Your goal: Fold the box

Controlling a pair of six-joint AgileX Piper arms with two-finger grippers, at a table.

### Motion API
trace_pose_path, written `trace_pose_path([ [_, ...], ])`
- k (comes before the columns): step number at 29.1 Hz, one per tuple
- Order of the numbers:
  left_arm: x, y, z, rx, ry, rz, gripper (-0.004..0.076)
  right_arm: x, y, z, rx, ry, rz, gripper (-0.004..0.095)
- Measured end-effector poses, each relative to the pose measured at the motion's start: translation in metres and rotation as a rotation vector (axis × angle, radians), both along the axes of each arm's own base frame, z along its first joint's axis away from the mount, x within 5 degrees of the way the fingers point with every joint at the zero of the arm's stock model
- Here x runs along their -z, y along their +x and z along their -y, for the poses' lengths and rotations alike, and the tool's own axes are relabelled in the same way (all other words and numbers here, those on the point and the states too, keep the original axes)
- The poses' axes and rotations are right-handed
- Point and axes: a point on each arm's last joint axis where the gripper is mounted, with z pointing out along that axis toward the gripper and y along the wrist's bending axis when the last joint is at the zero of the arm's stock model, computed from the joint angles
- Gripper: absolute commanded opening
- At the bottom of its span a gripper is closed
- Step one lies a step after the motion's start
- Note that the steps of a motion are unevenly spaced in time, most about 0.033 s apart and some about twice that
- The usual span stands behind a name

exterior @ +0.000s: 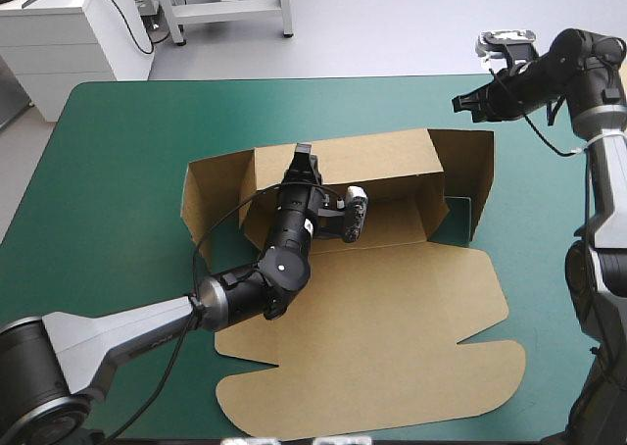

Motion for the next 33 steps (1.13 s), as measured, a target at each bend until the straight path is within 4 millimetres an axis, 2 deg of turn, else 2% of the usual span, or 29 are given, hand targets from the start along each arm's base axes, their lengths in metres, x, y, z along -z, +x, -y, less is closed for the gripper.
trace_pose_path([
  [2, 0.000, 0.000, 0.000, -0.003, 0.000, 0.001, -0.0008, 0.007, 0.005, 0.008, 0.017, 0.047, -0.015, -0.0021],
  [5, 0.000, 0.000, 0.000, -0.003, 0.005, 0.002, -0.0008, 0.012, 0.004, 0.010, 0.023, 0.050, -0.035, -0.0021],
  [14, 0.001, 0.001, 0.000, -0.007, 0.012, 0.004, -0.0008, 0.057, -0.013, 0.006, -0.025, 0.068, -0.196, -0.0021],
  [19, 0.001, 0.001, 0.000, -0.007, 0.013, 0.004, -0.0008, 0.057, -0.029, 0.003, -0.057, 0.079, -0.201, -0.0021],
  [25, 0.002, 0.001, 0.000, -0.008, 0.016, 0.004, -0.0008, 0.048, -0.055, -0.002, -0.092, 0.087, -0.051, -0.0021],
  [33, 0.002, 0.001, 0.000, -0.008, 0.017, 0.004, -0.0008, 0.081, -0.101, -0.010, -0.211, 0.047, 0.167, -0.0021],
])
